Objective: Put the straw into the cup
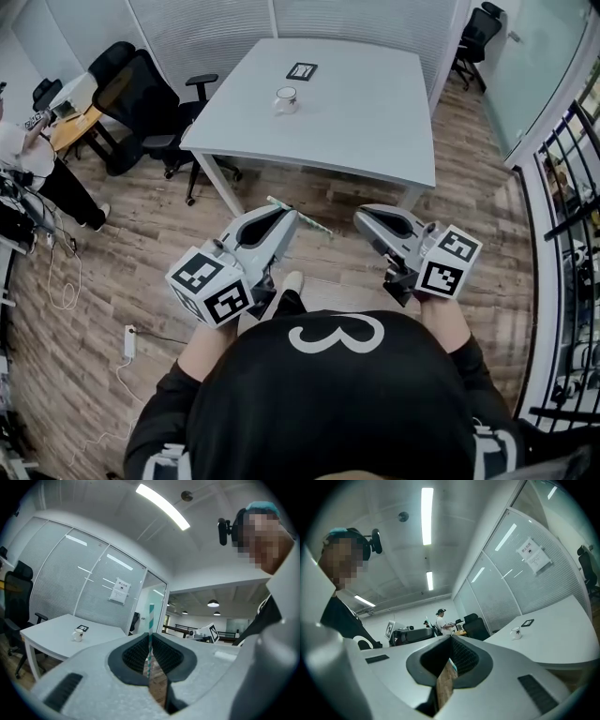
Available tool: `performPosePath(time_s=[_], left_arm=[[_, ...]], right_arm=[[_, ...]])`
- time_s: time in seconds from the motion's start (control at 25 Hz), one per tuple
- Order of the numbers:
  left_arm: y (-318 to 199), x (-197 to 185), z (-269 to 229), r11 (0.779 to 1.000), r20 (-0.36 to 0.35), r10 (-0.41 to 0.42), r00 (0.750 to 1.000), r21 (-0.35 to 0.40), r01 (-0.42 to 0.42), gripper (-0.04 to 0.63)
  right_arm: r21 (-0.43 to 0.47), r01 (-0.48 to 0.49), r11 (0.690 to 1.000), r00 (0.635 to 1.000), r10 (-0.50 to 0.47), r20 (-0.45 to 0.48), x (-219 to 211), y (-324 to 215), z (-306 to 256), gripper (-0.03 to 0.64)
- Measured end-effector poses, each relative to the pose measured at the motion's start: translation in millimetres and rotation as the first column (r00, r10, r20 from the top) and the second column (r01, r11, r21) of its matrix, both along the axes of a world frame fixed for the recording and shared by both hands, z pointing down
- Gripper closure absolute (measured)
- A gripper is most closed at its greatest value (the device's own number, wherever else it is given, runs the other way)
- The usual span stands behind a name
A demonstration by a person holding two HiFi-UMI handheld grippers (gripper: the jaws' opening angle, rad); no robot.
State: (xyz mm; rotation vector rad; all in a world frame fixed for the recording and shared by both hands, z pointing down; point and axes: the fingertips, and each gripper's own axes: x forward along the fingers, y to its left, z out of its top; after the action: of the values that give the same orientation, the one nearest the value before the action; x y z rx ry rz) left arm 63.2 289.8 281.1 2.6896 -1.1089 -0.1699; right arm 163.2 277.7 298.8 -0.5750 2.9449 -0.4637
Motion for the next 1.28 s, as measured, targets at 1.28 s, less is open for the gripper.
performPosePath(time_s=[1.28], left_arm=[[-330,-173,-12,0.996,0.026,0.087,0.996,0.004,-0.087,0.560]], right_arm=[[-0.022,-0.134,0.991,0.991,0.134,-0.010,-162,-314,-12,0.601]])
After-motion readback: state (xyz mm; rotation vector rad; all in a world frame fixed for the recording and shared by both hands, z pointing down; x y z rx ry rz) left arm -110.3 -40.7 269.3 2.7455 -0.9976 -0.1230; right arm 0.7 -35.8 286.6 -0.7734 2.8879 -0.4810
